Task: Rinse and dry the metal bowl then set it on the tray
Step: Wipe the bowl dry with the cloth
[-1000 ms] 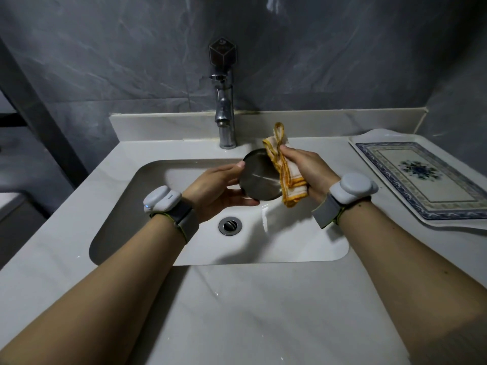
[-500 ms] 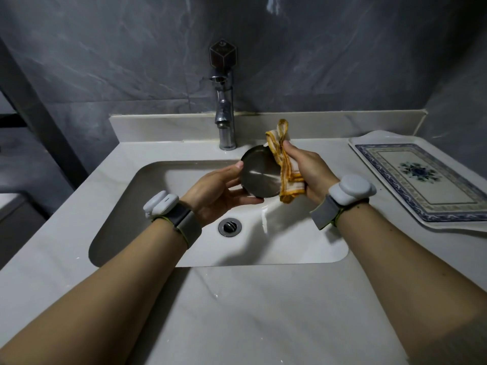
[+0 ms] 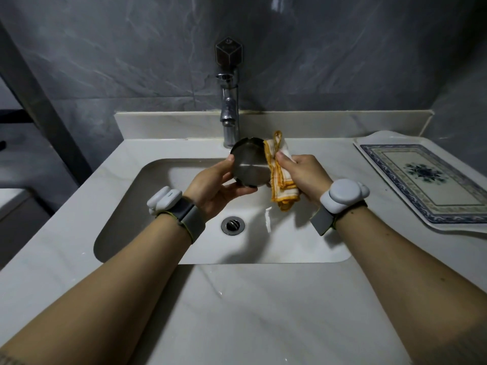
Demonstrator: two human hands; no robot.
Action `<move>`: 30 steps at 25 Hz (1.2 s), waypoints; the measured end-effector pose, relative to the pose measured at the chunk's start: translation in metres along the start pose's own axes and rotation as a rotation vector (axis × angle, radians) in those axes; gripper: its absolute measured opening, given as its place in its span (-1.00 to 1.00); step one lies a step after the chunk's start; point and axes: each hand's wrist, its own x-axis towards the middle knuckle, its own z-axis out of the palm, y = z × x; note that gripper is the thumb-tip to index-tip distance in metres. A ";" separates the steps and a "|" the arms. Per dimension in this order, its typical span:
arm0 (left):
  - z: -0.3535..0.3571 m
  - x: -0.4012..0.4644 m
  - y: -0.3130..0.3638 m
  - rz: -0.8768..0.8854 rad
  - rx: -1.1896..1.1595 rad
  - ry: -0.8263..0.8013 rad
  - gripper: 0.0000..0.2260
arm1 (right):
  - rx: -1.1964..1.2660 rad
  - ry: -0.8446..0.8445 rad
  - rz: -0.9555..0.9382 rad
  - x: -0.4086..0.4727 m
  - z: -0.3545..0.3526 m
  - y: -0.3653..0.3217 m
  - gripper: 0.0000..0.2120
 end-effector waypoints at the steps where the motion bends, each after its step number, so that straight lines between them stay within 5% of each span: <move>1: 0.000 0.000 0.000 0.000 0.035 0.002 -0.76 | -0.003 0.001 -0.002 0.000 0.000 0.000 -0.51; 9: 0.004 -0.003 -0.002 -0.029 0.310 -0.034 -0.77 | 0.028 0.016 -0.067 -0.001 -0.005 -0.005 -0.69; 23: 0.004 -0.001 -0.001 0.109 0.117 0.002 -0.69 | 0.040 0.019 0.112 0.003 -0.001 -0.005 -0.52; 30: 0.003 0.003 -0.001 0.108 0.229 0.150 -0.63 | 0.072 -0.038 0.089 -0.008 0.003 -0.011 -0.41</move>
